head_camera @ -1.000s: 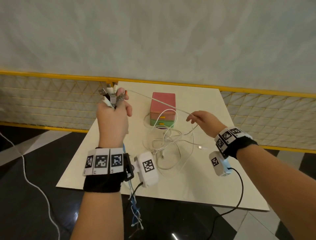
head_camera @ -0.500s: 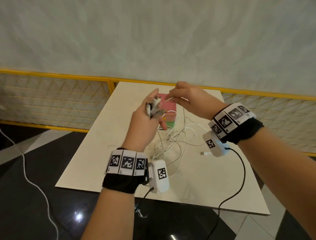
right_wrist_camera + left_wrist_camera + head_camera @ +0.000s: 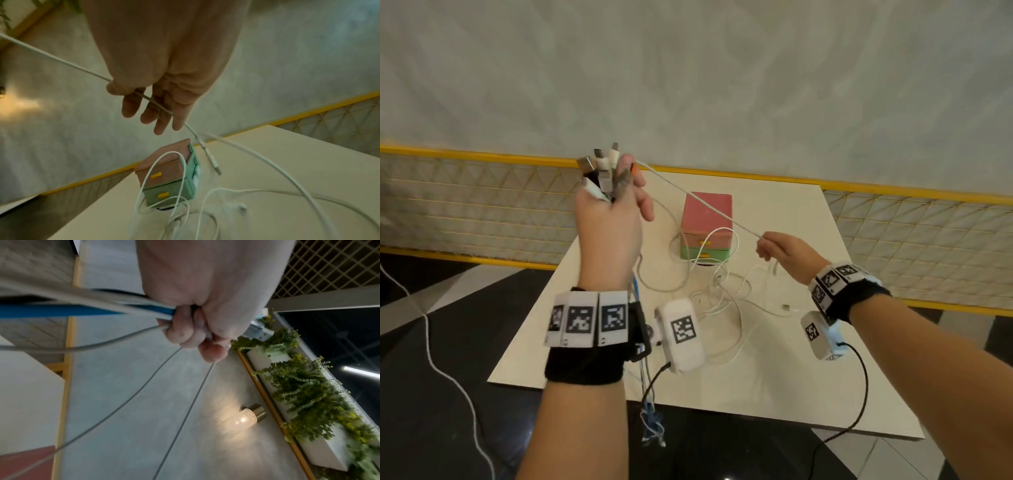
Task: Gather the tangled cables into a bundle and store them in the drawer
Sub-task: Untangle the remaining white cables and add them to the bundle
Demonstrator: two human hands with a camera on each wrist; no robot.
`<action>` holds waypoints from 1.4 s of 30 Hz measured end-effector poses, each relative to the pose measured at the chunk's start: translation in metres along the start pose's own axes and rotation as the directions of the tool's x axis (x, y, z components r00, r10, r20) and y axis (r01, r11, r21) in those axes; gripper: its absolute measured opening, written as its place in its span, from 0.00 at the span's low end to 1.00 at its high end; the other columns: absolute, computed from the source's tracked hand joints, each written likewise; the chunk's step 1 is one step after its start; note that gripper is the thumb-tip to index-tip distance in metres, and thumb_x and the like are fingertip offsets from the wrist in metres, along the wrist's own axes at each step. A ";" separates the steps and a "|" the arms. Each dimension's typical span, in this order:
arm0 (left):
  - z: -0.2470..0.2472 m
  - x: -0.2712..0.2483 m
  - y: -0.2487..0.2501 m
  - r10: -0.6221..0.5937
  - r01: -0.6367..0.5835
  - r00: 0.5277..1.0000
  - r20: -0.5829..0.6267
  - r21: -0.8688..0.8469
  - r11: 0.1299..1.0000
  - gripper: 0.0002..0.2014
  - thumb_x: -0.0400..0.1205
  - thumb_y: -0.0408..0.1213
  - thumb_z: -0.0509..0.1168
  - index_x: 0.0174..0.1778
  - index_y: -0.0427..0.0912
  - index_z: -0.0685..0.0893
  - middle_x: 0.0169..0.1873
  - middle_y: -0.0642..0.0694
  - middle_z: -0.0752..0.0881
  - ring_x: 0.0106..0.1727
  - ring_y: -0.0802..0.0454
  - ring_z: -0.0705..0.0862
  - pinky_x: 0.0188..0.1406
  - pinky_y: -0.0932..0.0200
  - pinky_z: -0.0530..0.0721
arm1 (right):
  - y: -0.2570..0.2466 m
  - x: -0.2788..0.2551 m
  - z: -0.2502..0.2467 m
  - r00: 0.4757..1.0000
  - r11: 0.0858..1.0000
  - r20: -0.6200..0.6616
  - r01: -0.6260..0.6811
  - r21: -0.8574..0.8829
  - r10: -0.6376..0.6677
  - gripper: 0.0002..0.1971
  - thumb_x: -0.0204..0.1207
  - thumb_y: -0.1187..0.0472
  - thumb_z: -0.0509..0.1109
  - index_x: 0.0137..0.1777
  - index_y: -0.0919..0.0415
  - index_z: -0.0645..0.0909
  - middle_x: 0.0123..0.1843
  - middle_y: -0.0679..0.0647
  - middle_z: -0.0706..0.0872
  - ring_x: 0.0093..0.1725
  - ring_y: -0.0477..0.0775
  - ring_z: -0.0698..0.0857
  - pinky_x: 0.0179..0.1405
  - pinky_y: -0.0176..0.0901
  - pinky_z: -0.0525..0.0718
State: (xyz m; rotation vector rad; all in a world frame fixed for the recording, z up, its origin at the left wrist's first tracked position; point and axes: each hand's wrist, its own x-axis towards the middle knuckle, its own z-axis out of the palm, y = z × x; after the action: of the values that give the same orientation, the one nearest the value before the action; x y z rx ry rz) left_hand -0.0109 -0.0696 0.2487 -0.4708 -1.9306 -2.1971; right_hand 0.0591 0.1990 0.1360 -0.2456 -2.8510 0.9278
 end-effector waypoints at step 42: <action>-0.021 -0.108 -0.001 -0.266 0.157 0.800 0.537 0.241 0.958 0.33 0.86 0.58 0.47 0.30 0.43 0.89 0.25 0.48 0.86 0.29 0.53 0.81 0.33 0.63 0.77 | -0.135 -0.142 -0.003 0.966 0.974 0.244 0.134 -0.182 -0.087 0.16 0.80 0.49 0.63 0.66 0.47 0.79 0.58 0.45 0.80 0.52 0.43 0.85 0.54 0.40 0.82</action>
State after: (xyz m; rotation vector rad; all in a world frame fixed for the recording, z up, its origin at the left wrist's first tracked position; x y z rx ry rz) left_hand 0.0868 -0.0977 0.2080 -1.0172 -2.5744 -2.1328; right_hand 0.1835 0.0653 0.2073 0.0077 -3.1389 0.6945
